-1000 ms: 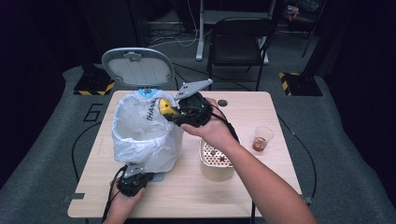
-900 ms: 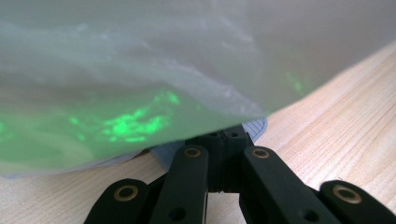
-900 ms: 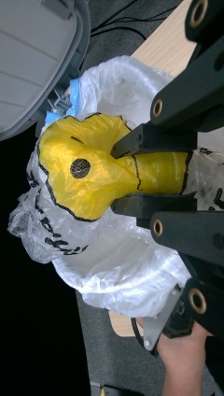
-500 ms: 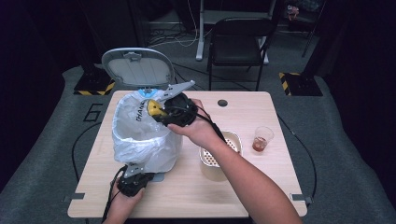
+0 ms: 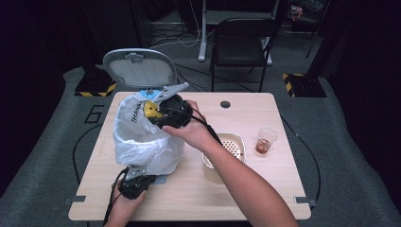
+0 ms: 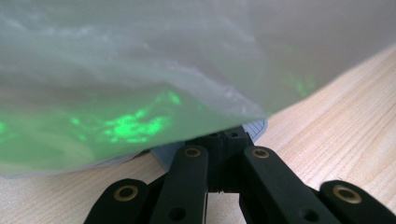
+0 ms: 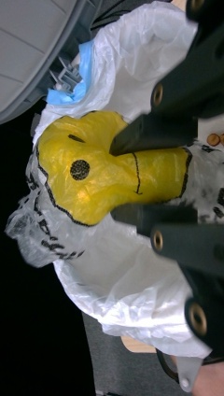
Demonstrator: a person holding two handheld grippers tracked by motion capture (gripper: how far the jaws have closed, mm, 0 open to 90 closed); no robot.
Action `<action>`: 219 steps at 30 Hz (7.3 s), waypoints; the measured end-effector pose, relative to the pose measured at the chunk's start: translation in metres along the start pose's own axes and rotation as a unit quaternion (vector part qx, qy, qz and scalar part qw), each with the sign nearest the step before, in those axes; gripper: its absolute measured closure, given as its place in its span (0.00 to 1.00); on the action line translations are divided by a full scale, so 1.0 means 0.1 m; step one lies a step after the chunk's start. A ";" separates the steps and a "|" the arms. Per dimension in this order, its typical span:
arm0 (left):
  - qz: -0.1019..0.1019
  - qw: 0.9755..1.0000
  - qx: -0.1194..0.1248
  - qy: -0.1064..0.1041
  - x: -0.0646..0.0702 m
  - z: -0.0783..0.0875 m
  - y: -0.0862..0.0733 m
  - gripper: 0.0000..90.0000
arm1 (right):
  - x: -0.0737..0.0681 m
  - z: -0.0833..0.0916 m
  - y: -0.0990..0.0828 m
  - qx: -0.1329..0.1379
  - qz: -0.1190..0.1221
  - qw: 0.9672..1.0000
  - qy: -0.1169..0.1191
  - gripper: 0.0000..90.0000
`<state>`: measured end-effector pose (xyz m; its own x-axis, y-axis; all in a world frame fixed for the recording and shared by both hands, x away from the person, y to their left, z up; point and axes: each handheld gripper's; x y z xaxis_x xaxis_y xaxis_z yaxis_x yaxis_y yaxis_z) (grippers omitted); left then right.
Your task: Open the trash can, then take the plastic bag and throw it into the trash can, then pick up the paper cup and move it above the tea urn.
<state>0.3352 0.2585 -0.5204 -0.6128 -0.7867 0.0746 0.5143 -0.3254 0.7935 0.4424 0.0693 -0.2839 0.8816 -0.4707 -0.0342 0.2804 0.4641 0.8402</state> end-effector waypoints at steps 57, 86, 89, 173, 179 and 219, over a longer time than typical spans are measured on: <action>0.002 1.000 -0.002 -0.003 -0.03 0.01 -0.01 1.00 | 0.88 1.81 -1.75 0.052 -0.129 0.970 -0.201 0.37; 0.001 1.000 -0.004 -0.002 -0.03 0.02 -0.02 1.00 | 1.28 1.64 -2.84 0.026 -0.225 0.933 -0.281 0.18; -0.001 1.000 -0.004 -0.001 -0.03 0.02 -0.02 1.00 | 1.29 1.61 -2.94 0.030 -0.237 0.928 -0.286 0.17; 0.003 1.000 -0.001 -0.002 -0.02 0.01 -0.01 1.00 | 1.40 1.53 -2.51 0.024 -0.165 0.941 -0.295 0.39; 0.004 1.000 -0.001 -0.002 -0.02 0.01 -0.01 1.00 | 1.33 1.59 -2.38 0.028 -0.153 0.946 -0.284 0.40; 0.003 1.000 -0.005 -0.002 -0.03 0.01 -0.01 1.00 | 0.74 1.51 -1.63 0.011 0.014 0.969 -0.244 0.42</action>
<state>0.3358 0.2616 -0.5204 -0.6125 -0.7863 0.0815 0.5240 -0.3267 0.7866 0.4043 -0.1542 -0.3412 0.6022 -0.7596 0.2455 0.2456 0.4690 0.8484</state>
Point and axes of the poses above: each handheld gripper's, and its own axes: z roughly backward along the jaws, y roughly out of its top, x roughly to its right, and after that the axes turned 6 degrees about -z, right-handed
